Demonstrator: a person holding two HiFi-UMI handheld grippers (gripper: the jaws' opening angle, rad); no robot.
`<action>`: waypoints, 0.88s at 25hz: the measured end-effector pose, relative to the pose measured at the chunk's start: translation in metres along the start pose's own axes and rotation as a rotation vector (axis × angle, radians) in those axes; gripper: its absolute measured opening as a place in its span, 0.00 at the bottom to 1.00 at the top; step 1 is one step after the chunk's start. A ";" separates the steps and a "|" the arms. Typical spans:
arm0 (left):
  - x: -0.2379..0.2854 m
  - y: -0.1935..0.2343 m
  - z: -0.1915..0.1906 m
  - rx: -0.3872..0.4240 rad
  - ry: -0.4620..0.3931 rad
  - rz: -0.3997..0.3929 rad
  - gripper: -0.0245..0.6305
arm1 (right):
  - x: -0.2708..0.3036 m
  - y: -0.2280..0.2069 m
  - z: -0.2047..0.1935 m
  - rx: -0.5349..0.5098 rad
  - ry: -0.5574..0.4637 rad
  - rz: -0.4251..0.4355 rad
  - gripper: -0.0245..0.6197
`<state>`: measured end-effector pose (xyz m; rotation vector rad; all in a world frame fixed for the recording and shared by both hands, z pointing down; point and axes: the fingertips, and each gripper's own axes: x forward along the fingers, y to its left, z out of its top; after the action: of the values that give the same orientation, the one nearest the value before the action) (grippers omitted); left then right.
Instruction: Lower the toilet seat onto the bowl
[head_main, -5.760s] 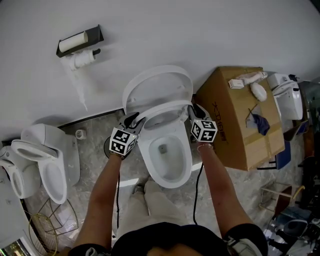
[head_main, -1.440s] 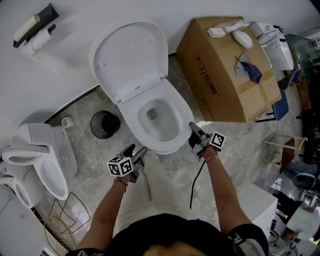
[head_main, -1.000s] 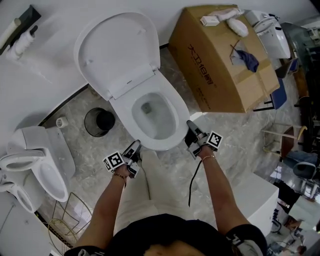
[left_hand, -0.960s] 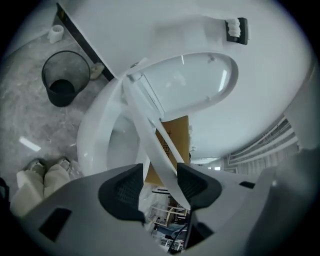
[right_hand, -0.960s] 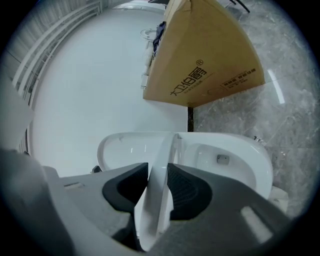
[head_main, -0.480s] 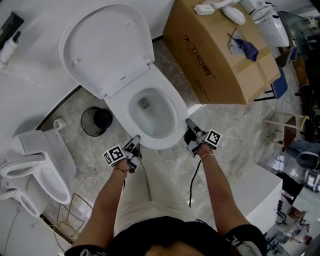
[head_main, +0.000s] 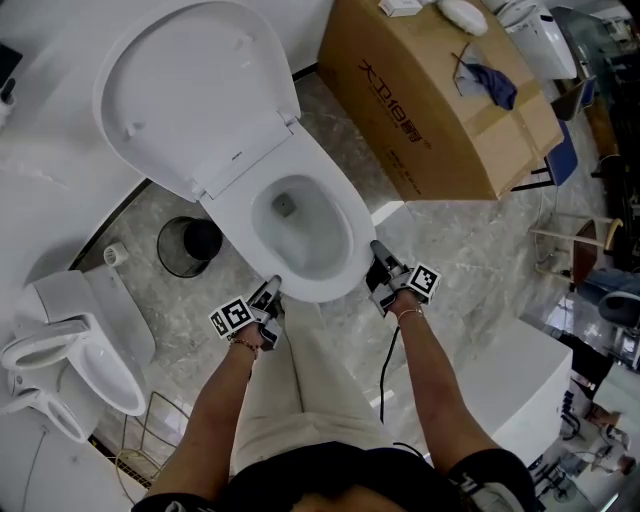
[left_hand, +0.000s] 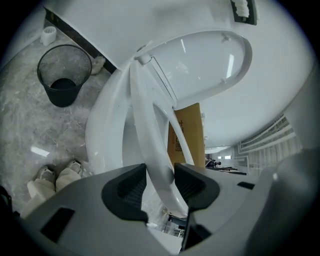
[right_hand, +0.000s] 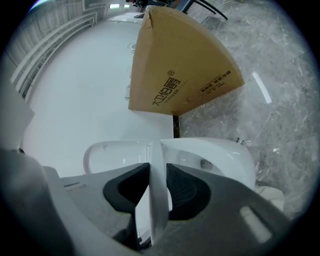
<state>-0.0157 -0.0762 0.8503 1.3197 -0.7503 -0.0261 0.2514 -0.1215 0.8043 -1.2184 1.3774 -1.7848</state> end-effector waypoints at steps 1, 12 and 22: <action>0.001 0.003 -0.002 0.000 0.005 0.002 0.30 | -0.001 -0.004 0.000 -0.004 0.002 -0.002 0.21; -0.001 0.023 -0.012 -0.007 0.005 0.018 0.26 | 0.000 -0.032 0.003 -0.019 -0.003 -0.038 0.21; -0.006 0.034 -0.020 0.011 -0.003 0.019 0.24 | -0.002 -0.053 0.003 -0.039 -0.016 -0.053 0.21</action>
<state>-0.0233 -0.0464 0.8764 1.3230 -0.7667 -0.0085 0.2593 -0.1050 0.8539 -1.2987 1.3887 -1.7877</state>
